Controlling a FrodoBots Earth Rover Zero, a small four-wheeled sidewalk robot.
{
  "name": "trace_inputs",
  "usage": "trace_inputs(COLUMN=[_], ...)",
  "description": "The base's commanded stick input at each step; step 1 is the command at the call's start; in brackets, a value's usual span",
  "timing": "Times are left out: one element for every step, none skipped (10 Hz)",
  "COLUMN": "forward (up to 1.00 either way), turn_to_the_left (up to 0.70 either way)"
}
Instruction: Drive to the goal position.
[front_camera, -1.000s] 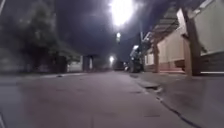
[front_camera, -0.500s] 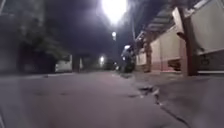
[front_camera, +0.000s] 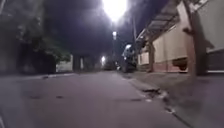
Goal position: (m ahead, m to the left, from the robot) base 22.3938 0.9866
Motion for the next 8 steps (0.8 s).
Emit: trace_inputs(forward=[0.70, 0.70, 0.70, 0.70, 0.70, 0.70, 0.70, 0.70], turn_to_the_left=[0.00, 0.00, 0.00, 0.00, 0.00, 0.00, 0.00, 0.00])
